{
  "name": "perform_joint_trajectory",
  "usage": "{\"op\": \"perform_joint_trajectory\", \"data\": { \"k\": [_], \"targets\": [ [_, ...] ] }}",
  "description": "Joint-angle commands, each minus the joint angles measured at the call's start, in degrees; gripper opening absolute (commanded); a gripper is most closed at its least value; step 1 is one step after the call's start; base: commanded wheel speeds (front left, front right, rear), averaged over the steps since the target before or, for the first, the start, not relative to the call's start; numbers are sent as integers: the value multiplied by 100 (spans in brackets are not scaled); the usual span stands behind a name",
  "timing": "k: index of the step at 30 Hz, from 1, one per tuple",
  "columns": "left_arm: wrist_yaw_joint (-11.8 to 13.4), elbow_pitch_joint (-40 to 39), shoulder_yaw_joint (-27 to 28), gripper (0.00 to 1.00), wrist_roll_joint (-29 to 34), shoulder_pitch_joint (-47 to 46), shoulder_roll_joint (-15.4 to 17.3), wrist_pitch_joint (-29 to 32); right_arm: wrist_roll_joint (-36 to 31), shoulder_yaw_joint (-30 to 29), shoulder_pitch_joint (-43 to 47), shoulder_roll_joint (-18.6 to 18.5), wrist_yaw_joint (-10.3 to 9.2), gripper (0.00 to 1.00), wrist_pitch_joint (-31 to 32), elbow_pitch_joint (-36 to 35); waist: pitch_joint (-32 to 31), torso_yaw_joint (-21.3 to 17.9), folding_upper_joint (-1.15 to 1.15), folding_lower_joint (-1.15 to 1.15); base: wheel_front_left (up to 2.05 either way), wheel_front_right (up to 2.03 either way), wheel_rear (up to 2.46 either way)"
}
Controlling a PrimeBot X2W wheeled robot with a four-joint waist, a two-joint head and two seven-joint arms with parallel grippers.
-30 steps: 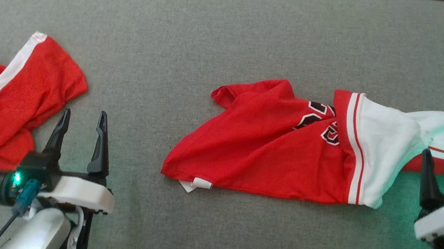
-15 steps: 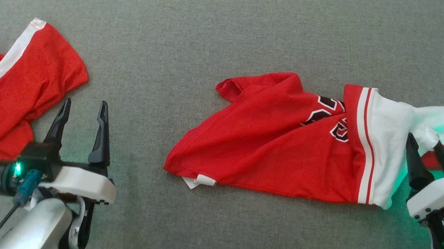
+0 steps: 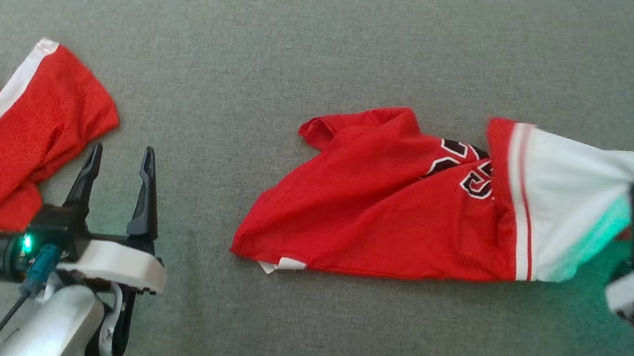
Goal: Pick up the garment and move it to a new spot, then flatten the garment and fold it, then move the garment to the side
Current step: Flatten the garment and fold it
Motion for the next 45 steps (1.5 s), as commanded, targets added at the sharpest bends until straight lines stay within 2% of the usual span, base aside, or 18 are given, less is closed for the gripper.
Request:
{"op": "perform_joint_trajectory", "data": {
  "k": [1,6,11,12,13,16,21,25,28,36,45],
  "targets": [
    [11,-109,202,100,9,-154,119,-62,-78,-295,407,48,-4,0,149,-334,-88,-28,0,0,0,0,0],
    [38,-123,238,100,-26,-38,128,-74,-330,-1291,1454,740,-4,0,1143,-1157,-173,-129,0,0,0,0,0],
    [19,-110,258,100,-49,-8,131,-83,-549,-1608,1976,1274,-4,0,2085,-1907,-219,-239,0,0,0,0,0],
    [9,-99,253,100,-49,-14,126,-85,-593,-1628,1999,1320,-4,31,2163,-2005,-231,-246,0,0,0,0,0],
    [1,-86,247,100,-48,-20,118,-87,-630,-1639,1994,1354,-4,100,2171,-2101,-246,-250,0,0,0,0,0],
    [-26,-48,219,100,-43,-44,93,-90,-773,-1623,1922,1391,-4,100,1993,-2271,-298,-231,0,0,0,0,0],
    [-42,-34,208,100,-41,-33,91,-95,-1211,-1416,1735,1201,-4,100,1213,-2556,-363,-175,0,0,0,0,0],
    [-23,-74,233,100,-37,0,117,-99,-1551,-881,1535,1005,-4,100,399,-2880,-394,-105,0,0,0,0,0],
    [-16,-98,241,100,-40,25,143,-100,-1505,-421,1390,882,-4,100,54,-2933,-419,-67,0,0,0,0,0],
    [34,-180,226,100,-85,185,180,-76,-1387,210,1268,801,-4,100,-290,-2932,-541,-47,0,0,0,0,0],
    [60,-292,168,100,-85,216,230,9,-1203,237,1206,857,-4,100,-296,-2807,-548,-69,0,0,0,0,0]
  ]
}}
